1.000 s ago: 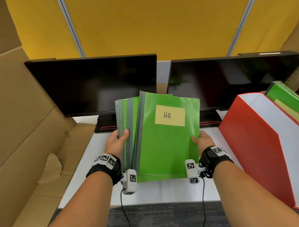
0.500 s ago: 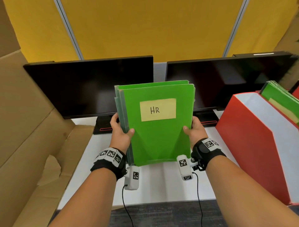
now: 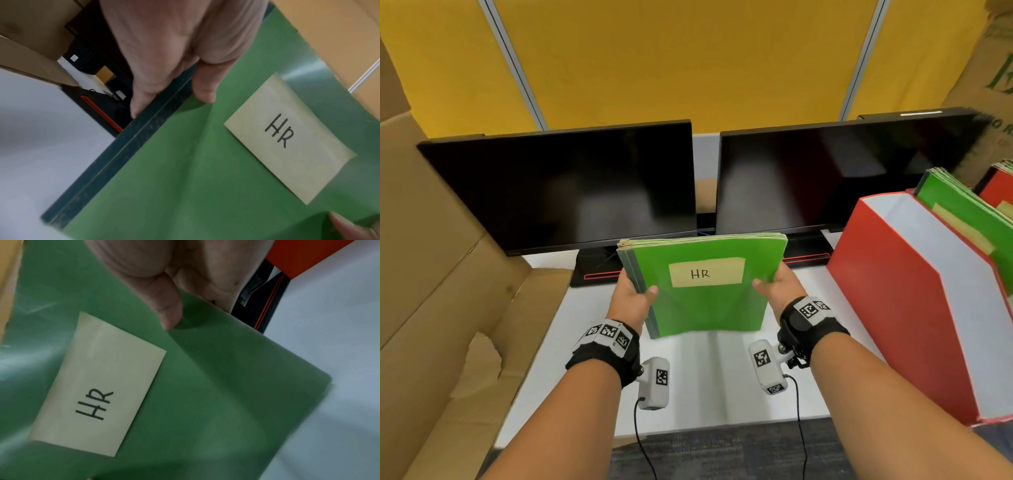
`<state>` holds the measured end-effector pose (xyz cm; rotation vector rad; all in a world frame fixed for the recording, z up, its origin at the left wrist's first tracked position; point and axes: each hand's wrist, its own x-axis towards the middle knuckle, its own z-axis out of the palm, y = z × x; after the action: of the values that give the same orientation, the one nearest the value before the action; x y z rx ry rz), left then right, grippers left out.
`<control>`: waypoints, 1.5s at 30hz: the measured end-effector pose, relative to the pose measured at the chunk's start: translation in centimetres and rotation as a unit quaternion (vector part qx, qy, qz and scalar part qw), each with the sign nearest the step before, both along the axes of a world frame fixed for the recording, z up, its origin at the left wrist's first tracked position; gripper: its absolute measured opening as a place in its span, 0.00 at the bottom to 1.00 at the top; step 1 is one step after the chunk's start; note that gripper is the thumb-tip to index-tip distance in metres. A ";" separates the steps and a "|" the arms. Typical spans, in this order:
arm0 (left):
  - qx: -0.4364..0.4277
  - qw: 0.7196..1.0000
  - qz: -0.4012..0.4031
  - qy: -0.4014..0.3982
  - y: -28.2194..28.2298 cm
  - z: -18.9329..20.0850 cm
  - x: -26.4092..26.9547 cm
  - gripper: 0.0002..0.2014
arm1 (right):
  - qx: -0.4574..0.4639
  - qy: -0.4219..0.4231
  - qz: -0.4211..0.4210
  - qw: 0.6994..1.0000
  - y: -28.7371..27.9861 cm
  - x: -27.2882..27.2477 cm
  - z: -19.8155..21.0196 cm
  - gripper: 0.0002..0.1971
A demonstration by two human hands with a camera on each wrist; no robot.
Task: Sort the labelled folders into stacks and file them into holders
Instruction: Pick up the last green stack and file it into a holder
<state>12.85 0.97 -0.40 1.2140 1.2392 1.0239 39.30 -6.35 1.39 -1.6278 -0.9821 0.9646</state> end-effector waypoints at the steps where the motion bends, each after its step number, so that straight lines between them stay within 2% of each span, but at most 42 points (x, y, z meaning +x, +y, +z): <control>1: -0.010 1.000 -0.002 0.008 0.0 -0.2 0.0 0.27 | -0.010 -0.006 0.006 1.000 -0.3 0.0 0.0 0.23; 5: -0.029 0.998 -0.008 0.051 0.4 -1.2 0.1 0.24 | -0.065 -0.021 0.031 0.997 -1.9 0.3 -0.1 0.16; 9: 0.005 0.997 -0.024 0.067 1.1 1.1 1.6 0.23 | -0.016 0.008 0.014 1.000 -2.1 1.3 1.0 0.14; 12: 0.028 0.997 -0.021 0.066 1.6 3.4 3.3 0.23 | 0.021 -0.007 0.019 1.000 -1.9 3.0 2.8 0.17; 15: 0.047 0.994 -0.024 0.092 1.9 5.5 5.5 0.33 | 0.054 -0.013 0.015 0.998 -2.5 5.3 5.6 0.16; 16: 0.054 0.994 -0.027 0.088 2.1 6.2 6.0 0.33 | 0.065 -0.017 0.008 0.998 -2.4 5.8 6.5 0.16; 19: 0.096 0.992 -0.039 0.074 2.0 8.6 8.8 0.27 | 0.108 -0.011 -0.020 0.994 -3.3 8.3 9.1 0.17; 21: 0.114 0.990 -0.047 0.070 1.9 9.8 11.0 0.26 | 0.128 -0.001 -0.039 0.991 -3.9 10.0 11.1 0.18; 25: 0.131 0.985 -0.052 0.096 0.9 10.6 15.8 0.18 | 0.178 0.002 -0.070 0.981 -5.7 13.7 14.9 0.20; 29: 0.138 0.981 -0.081 0.110 -0.3 10.5 20.6 0.18 | 0.217 -0.020 -0.101 0.971 -8.3 17.4 17.9 0.20; 34: 0.139 0.974 -0.140 0.110 -1.3 9.6 26.4 0.23 | 0.237 -0.034 -0.163 0.957 -11.5 21.3 19.6 0.20; 40: 0.127 0.970 -0.184 0.100 -2.2 9.6 32.0 0.25 | 0.237 -0.061 -0.230 0.942 -14.1 24.1 19.8 0.20; 45: 0.103 0.966 -0.228 0.063 -3.3 9.7 35.5 0.36 | 0.265 -0.092 -0.305 0.910 -15.4 24.9 19.7 0.19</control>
<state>48.33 -2.37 9.30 1.6538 0.8972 0.7523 64.25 -21.72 21.05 -1.4241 -0.6952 0.1000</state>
